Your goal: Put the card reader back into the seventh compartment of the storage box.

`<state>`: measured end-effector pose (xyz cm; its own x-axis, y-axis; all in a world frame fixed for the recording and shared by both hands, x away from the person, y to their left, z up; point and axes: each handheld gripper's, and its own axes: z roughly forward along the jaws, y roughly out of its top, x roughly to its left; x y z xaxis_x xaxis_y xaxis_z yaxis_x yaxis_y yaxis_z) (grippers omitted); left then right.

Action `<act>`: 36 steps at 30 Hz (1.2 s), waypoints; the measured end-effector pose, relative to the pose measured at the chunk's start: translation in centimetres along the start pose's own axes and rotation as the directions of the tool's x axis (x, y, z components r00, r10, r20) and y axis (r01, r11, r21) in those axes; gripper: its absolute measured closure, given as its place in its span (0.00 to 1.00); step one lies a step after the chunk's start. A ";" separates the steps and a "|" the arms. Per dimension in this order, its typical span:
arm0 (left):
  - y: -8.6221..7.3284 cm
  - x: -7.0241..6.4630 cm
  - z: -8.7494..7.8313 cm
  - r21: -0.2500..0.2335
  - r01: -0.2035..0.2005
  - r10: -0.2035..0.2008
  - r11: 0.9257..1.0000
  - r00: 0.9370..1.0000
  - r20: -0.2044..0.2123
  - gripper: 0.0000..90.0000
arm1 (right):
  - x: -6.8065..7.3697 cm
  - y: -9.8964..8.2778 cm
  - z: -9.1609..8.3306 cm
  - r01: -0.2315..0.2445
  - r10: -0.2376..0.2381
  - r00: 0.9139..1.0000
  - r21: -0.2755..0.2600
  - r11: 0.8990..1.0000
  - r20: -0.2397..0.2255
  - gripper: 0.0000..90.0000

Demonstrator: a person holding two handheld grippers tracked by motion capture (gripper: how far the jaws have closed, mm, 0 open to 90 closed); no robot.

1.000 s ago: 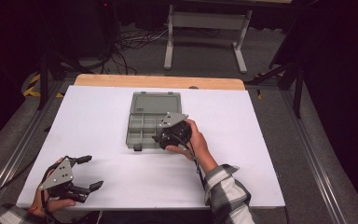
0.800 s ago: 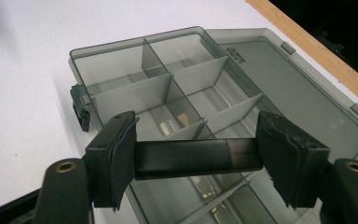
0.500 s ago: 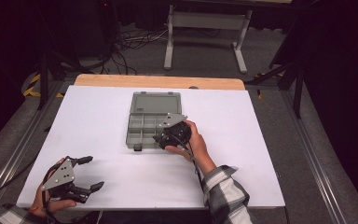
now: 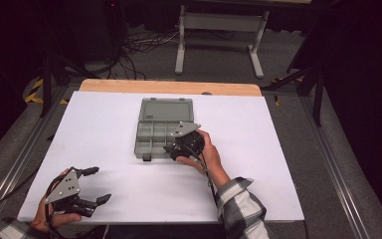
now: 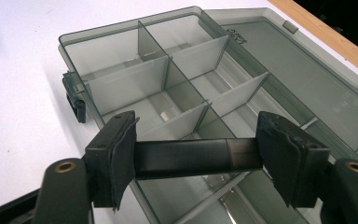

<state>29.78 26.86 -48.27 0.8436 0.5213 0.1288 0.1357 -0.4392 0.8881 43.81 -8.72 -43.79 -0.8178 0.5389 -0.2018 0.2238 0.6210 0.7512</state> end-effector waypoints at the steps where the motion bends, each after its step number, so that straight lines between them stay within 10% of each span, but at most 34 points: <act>1: 0.0 0.0 0.0 0.001 -0.001 0.001 1.000 1.000 -0.001 0.10 | 0.0 0.0 0.0 -0.002 0.002 1.000 0.000 1.000 0.000 0.35; 36: -0.1 -0.1 0.0 0.014 0.000 0.000 1.000 1.000 -0.006 0.10 | -0.2 0.1 -1.1 -0.021 0.021 1.000 -0.055 0.998 0.013 0.32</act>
<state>29.69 26.88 -48.30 0.8404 0.5259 0.1313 0.1431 -0.4489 0.8820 43.37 -9.37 -42.98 -0.8059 0.5594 -0.1938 0.2113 0.5775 0.7886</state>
